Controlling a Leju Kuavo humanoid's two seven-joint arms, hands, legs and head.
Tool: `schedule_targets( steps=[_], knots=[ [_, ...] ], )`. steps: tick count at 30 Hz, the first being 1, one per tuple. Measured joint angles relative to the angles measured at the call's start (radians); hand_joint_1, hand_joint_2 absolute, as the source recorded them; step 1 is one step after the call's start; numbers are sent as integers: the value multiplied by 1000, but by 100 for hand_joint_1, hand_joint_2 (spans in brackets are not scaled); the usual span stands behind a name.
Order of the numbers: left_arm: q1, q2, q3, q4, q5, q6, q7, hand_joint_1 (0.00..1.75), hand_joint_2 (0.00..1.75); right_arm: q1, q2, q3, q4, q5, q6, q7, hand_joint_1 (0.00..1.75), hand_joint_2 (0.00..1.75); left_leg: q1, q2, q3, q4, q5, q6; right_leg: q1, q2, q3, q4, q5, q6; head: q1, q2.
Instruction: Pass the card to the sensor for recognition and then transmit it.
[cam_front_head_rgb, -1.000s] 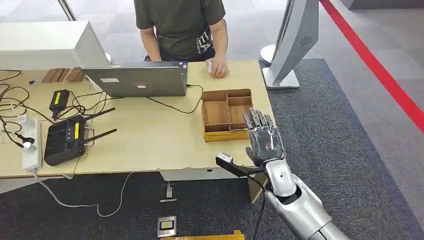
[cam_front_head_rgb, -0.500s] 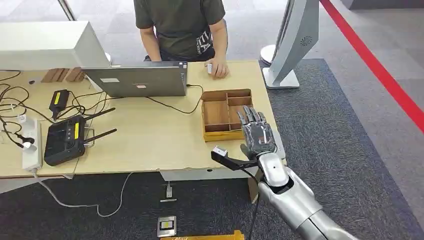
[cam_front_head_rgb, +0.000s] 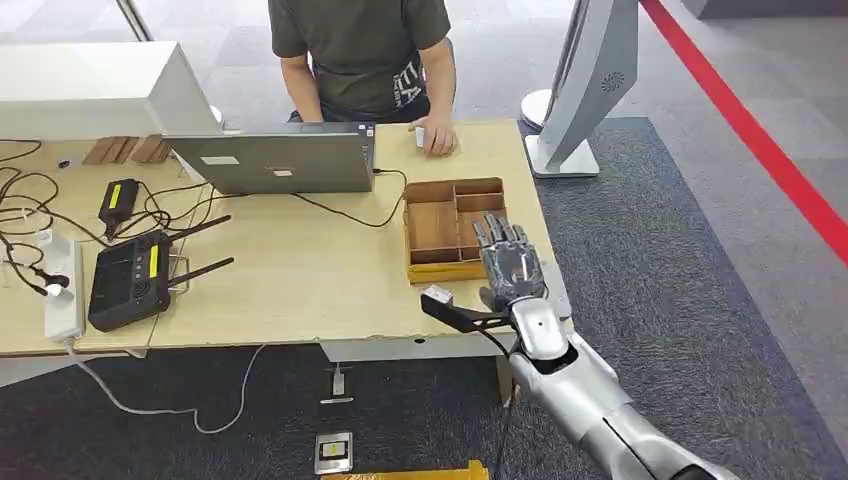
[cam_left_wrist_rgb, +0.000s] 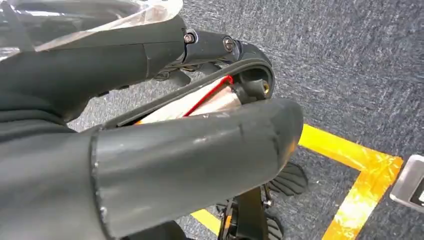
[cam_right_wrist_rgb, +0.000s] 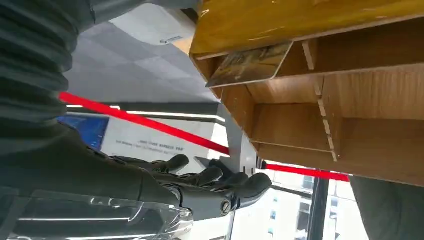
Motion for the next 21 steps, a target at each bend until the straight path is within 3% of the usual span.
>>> schedule_targets(
  steps=[21],
  knots=[
    [0, 0, 0, 0, 0, 0, 6, 0, 0, -5, 10, -1, 76, 8, 2, 8, 0, 175, 0, 0, 0, 0, 0, 0, 0, 0, 0, 0, 0, 0, 0, 0]
  ],
)
